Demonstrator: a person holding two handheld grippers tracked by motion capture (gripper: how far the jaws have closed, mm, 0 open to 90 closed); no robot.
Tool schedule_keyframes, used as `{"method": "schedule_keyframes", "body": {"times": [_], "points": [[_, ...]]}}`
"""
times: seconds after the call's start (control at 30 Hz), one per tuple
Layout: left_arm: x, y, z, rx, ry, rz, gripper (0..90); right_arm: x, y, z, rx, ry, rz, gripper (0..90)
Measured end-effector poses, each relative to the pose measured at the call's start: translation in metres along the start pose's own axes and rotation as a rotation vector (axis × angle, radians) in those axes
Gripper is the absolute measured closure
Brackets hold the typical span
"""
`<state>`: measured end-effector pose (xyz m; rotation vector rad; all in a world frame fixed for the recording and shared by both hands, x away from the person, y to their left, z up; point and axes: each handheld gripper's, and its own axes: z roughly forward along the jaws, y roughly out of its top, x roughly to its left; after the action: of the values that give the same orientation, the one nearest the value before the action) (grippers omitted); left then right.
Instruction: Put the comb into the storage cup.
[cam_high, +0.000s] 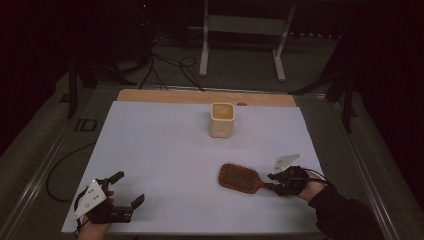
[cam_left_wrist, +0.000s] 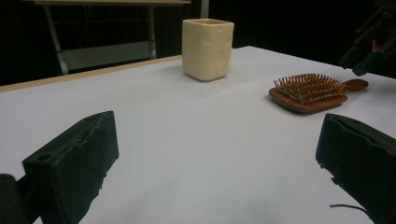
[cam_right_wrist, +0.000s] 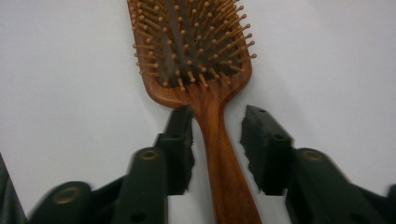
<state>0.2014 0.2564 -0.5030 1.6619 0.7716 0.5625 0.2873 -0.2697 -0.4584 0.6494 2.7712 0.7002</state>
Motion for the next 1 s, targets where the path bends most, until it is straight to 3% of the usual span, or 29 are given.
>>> {"method": "schedule_keyframes", "body": {"times": [0.23, 0.4, 0.7, 0.8, 0.83, 1.0], "points": [[-0.001, 0.0, 0.0, 0.004, -0.001, 0.002, 0.1, -0.003, 0.002, 0.005, 0.025, 0.041, -0.028, 38.4], [0.0, 0.0, 0.0, 0.004, -0.001, 0.001, 0.1, -0.007, 0.003, 0.007, 0.051, 0.063, -0.036, 32.5], [0.0, 0.0, 0.0, 0.0, -0.002, -0.001, 0.1, -0.011, 0.008, 0.011, 0.089, 0.128, -0.066, 13.9], [0.0, 0.0, 0.0, 0.002, -0.002, 0.0, 0.1, -0.01, 0.011, 0.012, 0.118, 0.113, -0.082, 13.4], [0.0, 0.0, 0.0, 0.001, -0.003, 0.0, 0.1, -0.012, 0.011, 0.013, 0.11, 0.119, -0.121, 13.5], [0.0, 0.0, 0.0, 0.001, -0.004, -0.001, 0.1, -0.01, 0.015, 0.016, 0.154, 0.123, -0.142, 14.4]]}}
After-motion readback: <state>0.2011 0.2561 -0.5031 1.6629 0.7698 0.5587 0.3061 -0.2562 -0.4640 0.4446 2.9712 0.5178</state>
